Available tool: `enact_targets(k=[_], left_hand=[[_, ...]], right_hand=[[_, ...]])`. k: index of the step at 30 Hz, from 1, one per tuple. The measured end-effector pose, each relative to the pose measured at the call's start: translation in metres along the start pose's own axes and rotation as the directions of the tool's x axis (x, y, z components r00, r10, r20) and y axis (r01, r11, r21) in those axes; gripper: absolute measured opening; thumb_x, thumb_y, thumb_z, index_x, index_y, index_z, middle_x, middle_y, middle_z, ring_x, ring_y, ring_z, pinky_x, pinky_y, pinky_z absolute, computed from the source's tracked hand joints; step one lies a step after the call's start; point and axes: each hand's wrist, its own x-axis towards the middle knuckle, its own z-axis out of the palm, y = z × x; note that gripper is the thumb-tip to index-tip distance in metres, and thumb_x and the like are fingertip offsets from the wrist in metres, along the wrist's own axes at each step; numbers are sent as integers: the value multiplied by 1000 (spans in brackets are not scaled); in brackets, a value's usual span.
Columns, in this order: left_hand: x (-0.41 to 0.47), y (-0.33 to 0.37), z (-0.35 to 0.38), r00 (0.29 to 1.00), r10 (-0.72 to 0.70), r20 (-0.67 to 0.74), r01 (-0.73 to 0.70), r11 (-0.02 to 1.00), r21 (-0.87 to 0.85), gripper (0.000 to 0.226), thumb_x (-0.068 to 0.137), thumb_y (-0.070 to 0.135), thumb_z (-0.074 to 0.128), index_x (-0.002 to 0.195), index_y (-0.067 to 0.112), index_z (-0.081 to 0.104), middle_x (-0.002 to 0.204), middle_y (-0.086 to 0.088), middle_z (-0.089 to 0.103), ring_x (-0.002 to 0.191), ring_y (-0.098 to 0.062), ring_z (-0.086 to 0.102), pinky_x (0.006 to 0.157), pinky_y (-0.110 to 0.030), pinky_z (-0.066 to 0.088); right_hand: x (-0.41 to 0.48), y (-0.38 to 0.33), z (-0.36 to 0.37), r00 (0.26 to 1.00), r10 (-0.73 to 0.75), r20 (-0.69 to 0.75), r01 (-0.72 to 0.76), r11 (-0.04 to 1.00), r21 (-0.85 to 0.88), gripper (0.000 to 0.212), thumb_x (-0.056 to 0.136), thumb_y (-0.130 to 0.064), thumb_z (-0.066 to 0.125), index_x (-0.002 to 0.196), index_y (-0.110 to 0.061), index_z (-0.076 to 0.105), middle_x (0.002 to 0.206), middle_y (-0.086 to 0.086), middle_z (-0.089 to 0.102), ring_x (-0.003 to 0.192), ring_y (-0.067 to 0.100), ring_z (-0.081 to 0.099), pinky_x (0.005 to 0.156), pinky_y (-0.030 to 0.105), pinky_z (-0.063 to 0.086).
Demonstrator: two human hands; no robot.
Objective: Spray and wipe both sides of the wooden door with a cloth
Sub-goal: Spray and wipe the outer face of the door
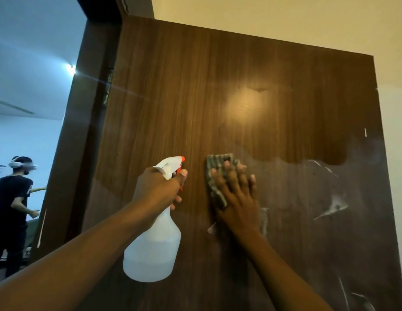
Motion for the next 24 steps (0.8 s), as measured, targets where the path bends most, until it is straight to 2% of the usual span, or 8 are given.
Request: enact_targets(k=[3, 5, 8, 11, 13, 16, 20, 24], left_hand=[[0, 2, 12, 1000, -8, 11, 8, 1000, -13, 50, 85, 46, 62, 120, 12, 56, 94, -7, 69, 65, -18, 67, 50, -25, 50], [1, 7, 20, 1000, -17, 15, 18, 1000, -17, 48, 85, 46, 62, 118, 11, 57, 93, -7, 69, 66, -18, 67, 51, -26, 50], [-1, 19, 34, 1000, -24, 19, 24, 1000, 9, 46, 88, 44, 59, 115, 7, 60, 87, -7, 69, 60, -13, 64, 48, -23, 49], [-9, 27, 51, 1000, -20, 21, 19, 998, 56, 43, 91, 43, 56, 113, 6, 60, 76, -6, 66, 45, -8, 58, 38, -16, 43], [-15, 29, 60, 999, -31, 23, 30, 998, 52, 43, 90, 44, 56, 114, 8, 60, 78, -6, 67, 50, -10, 59, 39, -16, 42], [-22, 27, 79, 998, -38, 59, 39, 999, -22, 45, 88, 42, 59, 117, 8, 58, 89, -8, 68, 60, -15, 63, 47, -22, 47], [-31, 27, 103, 997, -48, 62, 51, 997, -50, 45, 88, 39, 60, 120, 7, 57, 95, -10, 68, 61, -14, 62, 47, -21, 46], [-32, 35, 123, 998, -57, 41, 59, 997, -58, 45, 89, 38, 61, 120, 7, 57, 98, -10, 68, 61, -15, 62, 45, -21, 46]], right_hand=[[42, 21, -13, 971, 239, 9, -239, 970, 50, 65, 99, -52, 31, 158, -34, 11, 167, 2, -1, 152, 30, -8, 121, 56, 3], [79, 15, -17, 958, 287, -21, -283, 954, 102, 63, 100, -52, 28, 158, -34, 11, 167, 4, -1, 152, 30, -11, 121, 55, 1], [97, -4, -12, 986, 164, -8, -163, 983, 82, 66, 99, -53, 30, 158, -32, 10, 167, 5, 0, 152, 33, -10, 121, 55, 2], [48, -4, -4, 998, -56, 2, 55, 997, 47, 70, 97, -55, 37, 158, -28, 16, 166, 5, 6, 152, 33, -2, 120, 59, 11], [1, 13, -1, 995, -103, -11, 104, 993, 60, 68, 98, -57, 40, 156, -27, 23, 166, 6, 11, 152, 35, 4, 119, 60, 15], [-46, 58, -6, 999, -22, 25, 22, 1000, 10, 73, 94, -56, 43, 157, -28, 21, 166, 8, 9, 152, 34, 5, 118, 60, 17], [-16, 103, -22, 962, 269, 35, -271, 960, 66, 66, 100, -51, 32, 158, -31, 9, 167, 5, -3, 152, 30, -9, 121, 56, 6], [42, 95, -25, 973, 222, 58, -227, 970, 85, 66, 101, -54, 28, 159, -32, 4, 166, 4, -12, 150, 29, -19, 122, 52, -7]])
